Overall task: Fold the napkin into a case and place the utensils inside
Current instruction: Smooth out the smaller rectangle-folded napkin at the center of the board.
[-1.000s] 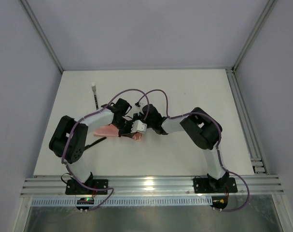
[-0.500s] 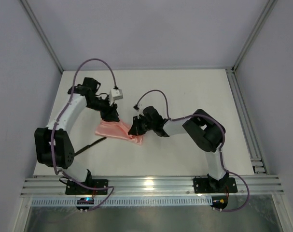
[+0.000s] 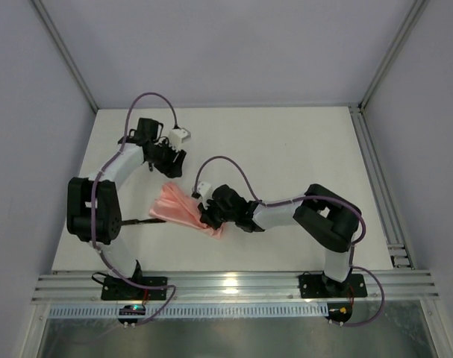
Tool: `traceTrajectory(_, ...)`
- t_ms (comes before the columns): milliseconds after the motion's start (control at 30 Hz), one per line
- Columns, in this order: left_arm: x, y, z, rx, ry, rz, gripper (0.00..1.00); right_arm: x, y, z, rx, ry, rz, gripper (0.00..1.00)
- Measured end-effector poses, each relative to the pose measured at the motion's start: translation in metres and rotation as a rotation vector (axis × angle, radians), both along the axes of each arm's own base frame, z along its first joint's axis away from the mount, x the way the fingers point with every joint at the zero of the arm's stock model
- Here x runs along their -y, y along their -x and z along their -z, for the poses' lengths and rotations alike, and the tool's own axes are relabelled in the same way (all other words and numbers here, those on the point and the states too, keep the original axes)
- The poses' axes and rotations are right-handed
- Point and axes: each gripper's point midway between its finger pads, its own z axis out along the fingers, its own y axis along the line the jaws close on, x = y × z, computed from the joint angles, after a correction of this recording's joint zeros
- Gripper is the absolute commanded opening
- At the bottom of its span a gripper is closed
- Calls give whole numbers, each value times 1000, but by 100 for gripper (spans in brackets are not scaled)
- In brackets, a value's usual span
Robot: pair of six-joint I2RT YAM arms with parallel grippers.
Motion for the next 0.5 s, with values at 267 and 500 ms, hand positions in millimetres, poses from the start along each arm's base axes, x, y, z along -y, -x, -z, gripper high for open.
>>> traceTrajectory(267, 36, 14, 22, 14, -146, 169, 54, -2, 8, -1, 202, 98, -82, 4)
traceTrajectory(500, 24, 64, 62, -107, -190, 321, 51, -3, 15, -1, 274, 133, -127, 4)
